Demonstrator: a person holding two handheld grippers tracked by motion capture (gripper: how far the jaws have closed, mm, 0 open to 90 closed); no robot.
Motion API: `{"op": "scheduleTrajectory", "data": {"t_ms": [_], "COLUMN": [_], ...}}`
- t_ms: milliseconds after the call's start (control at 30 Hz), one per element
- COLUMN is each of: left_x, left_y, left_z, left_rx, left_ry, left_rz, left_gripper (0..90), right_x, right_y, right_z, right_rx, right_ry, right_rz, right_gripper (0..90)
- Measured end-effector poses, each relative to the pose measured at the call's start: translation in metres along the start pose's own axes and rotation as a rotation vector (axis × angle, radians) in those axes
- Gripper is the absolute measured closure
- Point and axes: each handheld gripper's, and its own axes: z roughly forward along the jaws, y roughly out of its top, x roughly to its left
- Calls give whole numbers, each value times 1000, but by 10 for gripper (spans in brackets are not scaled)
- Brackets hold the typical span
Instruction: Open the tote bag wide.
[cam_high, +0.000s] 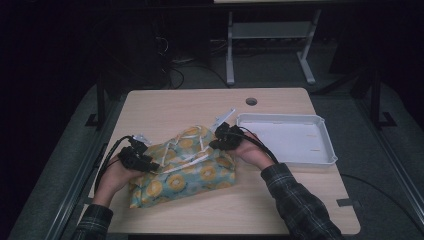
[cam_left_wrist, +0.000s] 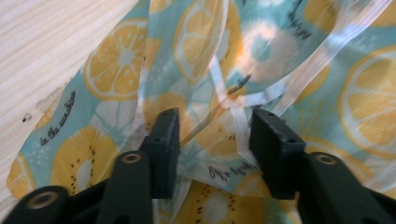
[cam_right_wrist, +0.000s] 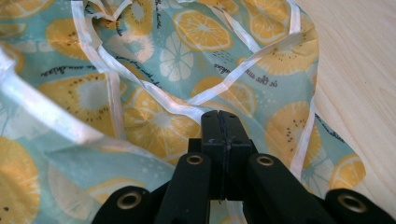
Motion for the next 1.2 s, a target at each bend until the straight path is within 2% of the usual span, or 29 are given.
{"op": "scheduleTrajectory", "data": {"t_ms": [67, 267, 400, 433, 500, 533, 567, 667, 700, 733, 767, 933, 967, 1067, 1200], "left_x": [0, 1, 2, 2, 1, 1, 1, -1, -2, -2, -4, -11, -13, -19, -27], "left_y": [-1, -2, -3, -3, -5, -5, -6, -9, -10, -11, -12, -17, -19, -23, -30], "left_z": [1, -1, -9, -13, -21, -26, -31, -45, -48, -51, -55, -68, -71, -78, -87], "left_rx": [18, 18, -25, -44, -89, -112, -136, -200, -210, -225, -243, -291, -300, -333, -362], "left_ry": [16, -4, -18, -23, -23, -23, -28, -30, -32, -33, -35, -54, -57, -73, -95], "left_rz": [10, 40, 31, 26, 17, 18, 12, 1, 0, 1, 0, 3, 4, -5, -7], "left_gripper": [606, 882, 898, 899, 898, 899, 899, 899, 899, 899, 899, 900, 900, 900, 900], "right_x": [0, 0, -1, -1, 0, -2, 0, -2, -3, -2, -2, 3, 3, 8, 15], "right_y": [0, 0, 0, 0, 0, 0, 0, 0, 0, 0, 0, -2, -3, -5, -10], "right_z": [0, 0, -1, -2, -5, -6, -9, -15, -17, -19, -21, -33, -36, -46, -58], "right_rx": [0, -3, -5, -10, -13, -21, -26, -40, -47, -50, -53, -77, -83, -109, -133], "right_ry": [-1, 1, -7, -7, -7, -11, -11, -14, -19, -19, -19, -15, -17, -7, 1], "right_rz": [-1, 12, 4, -4, 13, -5, 16, 13, -9, 9, 7, 13, 2, 15, -4], "right_gripper": [891, 890, 891, 891, 891, 891, 891, 891, 891, 891, 891, 891, 891, 891, 891]}}
